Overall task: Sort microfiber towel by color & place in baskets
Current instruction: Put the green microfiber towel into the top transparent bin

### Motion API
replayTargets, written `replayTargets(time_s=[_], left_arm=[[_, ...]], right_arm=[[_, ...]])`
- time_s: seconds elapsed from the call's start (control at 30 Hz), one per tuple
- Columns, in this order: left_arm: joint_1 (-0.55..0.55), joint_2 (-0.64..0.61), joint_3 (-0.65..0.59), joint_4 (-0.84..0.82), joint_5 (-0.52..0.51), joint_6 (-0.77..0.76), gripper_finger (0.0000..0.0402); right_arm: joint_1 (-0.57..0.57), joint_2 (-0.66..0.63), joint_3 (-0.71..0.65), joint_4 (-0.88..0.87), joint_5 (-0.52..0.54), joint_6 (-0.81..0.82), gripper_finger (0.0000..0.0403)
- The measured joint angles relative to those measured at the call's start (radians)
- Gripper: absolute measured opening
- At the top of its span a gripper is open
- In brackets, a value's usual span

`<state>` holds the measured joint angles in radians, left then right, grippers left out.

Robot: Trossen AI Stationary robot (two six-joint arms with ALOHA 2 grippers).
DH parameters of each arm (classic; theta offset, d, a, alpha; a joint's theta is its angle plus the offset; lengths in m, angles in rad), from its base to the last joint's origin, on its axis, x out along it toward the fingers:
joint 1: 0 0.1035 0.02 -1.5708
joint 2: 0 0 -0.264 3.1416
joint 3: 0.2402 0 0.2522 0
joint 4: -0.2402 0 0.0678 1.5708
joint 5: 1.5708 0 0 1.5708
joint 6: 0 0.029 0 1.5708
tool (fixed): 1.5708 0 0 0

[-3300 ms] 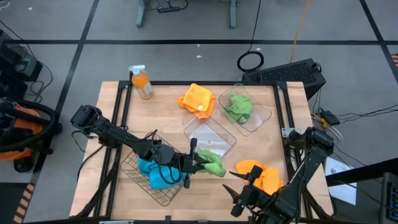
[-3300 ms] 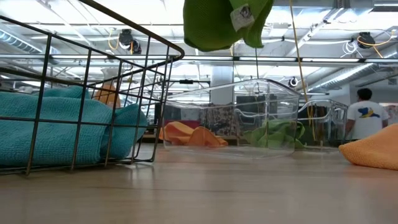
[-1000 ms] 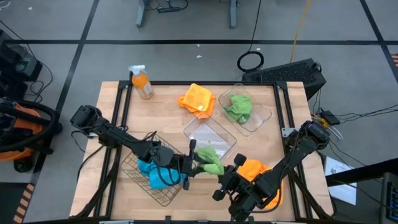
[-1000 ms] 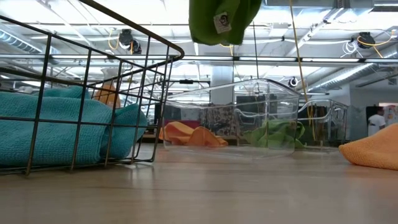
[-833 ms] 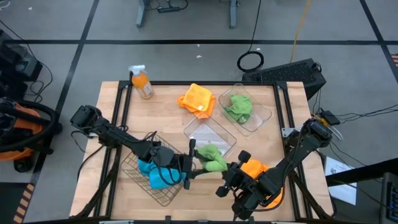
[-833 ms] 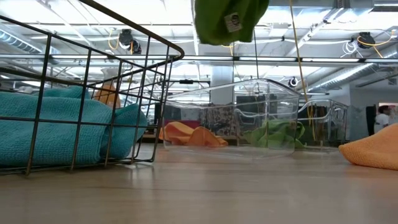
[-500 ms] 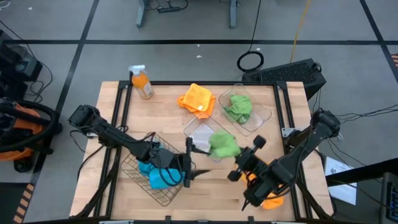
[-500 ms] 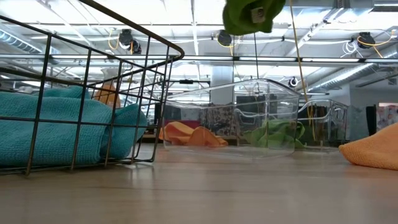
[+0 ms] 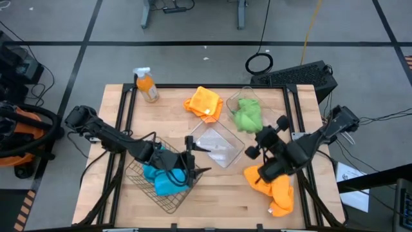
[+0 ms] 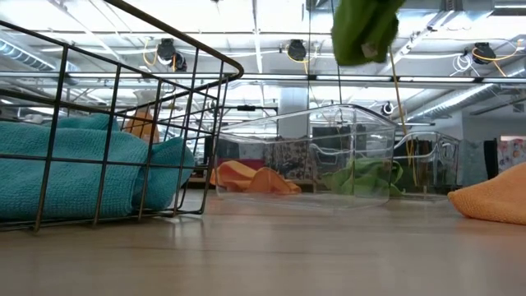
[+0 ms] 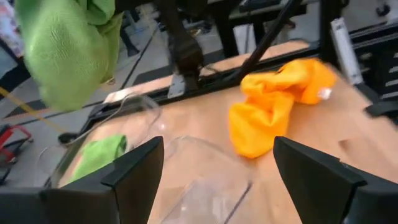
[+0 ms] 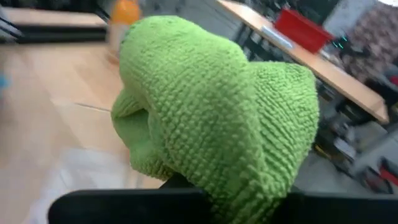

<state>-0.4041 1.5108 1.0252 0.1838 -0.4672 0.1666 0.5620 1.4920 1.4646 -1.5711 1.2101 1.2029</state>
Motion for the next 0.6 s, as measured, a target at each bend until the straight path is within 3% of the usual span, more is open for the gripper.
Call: replayTargets(time_s=[0.23, 0.37, 0.6], left_arm=[[0.085, -0.008, -0.024, -0.018, -0.002, -0.005, 0.0309], [0.117, -0.009, -0.024, -0.026, 0.047, -0.030, 0.0309], [0.132, -0.008, -0.024, -0.033, 0.075, -0.030, 0.0308]], right_arm=[[-0.165, -0.111, -0.188, 0.001, -0.137, -0.001, 0.0013], [-0.255, -0.191, -0.314, 0.032, -0.207, 0.023, 0.0013], [-0.340, -0.281, -0.507, 0.310, -0.319, -0.107, 0.0013]])
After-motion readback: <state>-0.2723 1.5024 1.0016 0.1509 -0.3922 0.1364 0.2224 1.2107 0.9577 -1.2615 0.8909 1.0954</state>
